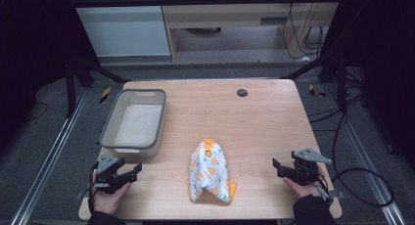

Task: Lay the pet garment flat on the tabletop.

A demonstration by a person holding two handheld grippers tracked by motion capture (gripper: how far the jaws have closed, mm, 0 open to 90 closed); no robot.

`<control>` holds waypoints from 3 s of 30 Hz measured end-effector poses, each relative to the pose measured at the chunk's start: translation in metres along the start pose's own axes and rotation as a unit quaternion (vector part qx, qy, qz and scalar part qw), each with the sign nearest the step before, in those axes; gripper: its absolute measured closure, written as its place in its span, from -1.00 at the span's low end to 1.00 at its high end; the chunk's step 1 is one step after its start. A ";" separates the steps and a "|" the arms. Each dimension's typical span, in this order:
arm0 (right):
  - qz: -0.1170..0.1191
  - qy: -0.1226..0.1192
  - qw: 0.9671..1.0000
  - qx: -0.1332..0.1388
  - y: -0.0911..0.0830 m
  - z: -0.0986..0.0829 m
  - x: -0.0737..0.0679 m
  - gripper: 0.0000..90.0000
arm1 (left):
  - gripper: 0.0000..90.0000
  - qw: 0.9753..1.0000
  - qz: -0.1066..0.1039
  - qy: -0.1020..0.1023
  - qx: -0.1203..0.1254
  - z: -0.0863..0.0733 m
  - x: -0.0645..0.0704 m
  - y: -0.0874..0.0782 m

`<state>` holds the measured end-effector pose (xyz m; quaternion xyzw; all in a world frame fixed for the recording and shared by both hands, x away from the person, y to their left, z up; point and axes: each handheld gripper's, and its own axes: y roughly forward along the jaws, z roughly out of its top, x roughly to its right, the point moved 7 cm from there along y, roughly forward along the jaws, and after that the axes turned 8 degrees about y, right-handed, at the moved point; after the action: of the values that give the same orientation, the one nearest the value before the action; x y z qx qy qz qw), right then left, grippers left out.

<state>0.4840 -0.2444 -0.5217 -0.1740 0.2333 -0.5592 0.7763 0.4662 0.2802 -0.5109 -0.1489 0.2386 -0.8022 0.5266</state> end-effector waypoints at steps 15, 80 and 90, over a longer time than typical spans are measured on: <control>0.036 0.000 0.999 0.007 -0.010 0.006 -0.009 -0.47 | -0.18 0.999 -0.028 0.020 -0.003 0.005 0.025 -0.007; 0.142 -0.076 0.986 -0.042 0.052 0.044 -0.137 -0.34 | -0.15 0.987 -0.117 0.107 -0.039 0.054 0.120 0.071; 0.164 -0.081 0.980 -0.074 0.069 0.024 -0.153 -0.27 | -0.17 0.980 -0.139 0.122 -0.079 0.039 0.131 0.085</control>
<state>0.5112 -0.0774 -0.5133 -0.2352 0.2355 -0.3898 0.8587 0.4986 0.1232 -0.5261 -0.1229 0.3404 -0.8585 0.3635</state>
